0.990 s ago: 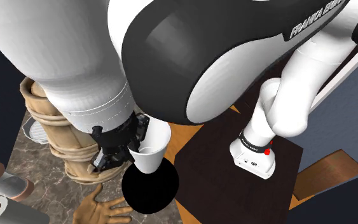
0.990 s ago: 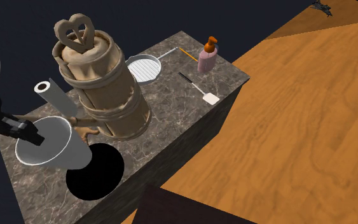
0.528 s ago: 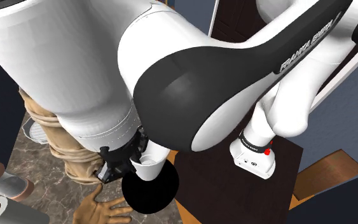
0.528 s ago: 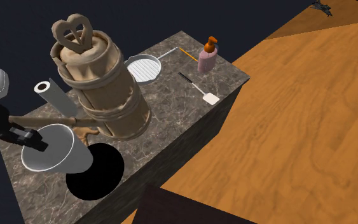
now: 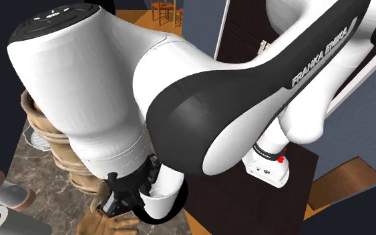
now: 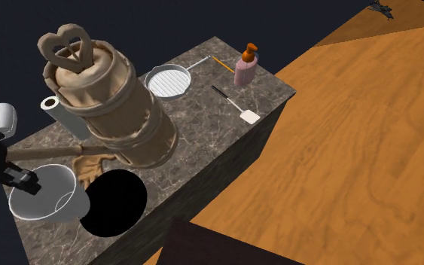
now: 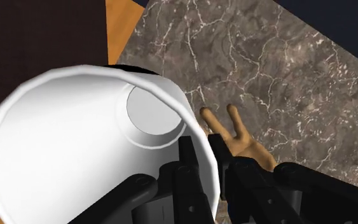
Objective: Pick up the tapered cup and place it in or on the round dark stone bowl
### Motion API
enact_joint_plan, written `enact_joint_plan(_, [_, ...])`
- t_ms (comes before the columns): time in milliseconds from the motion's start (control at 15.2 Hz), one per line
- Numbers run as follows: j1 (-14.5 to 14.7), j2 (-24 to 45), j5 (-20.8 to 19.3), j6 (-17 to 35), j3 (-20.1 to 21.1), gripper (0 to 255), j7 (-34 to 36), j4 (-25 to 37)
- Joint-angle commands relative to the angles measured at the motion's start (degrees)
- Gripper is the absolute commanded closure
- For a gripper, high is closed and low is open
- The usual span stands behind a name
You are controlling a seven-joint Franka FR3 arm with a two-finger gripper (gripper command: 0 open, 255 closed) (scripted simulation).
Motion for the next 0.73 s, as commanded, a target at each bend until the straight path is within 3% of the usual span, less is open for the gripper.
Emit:
enact_joint_plan(0, [-0.2,2.8,-11.0,-0.7,-0.6,255,1.3,-1.4])
enact_joint_plan(396, [1.6,4.8,-12.4,3.8,-2.3,255,2.4,-4.2])
enact_joint_plan(660, [1.6,4.8,-12.3,3.8,-2.3,255,2.4,-4.2])
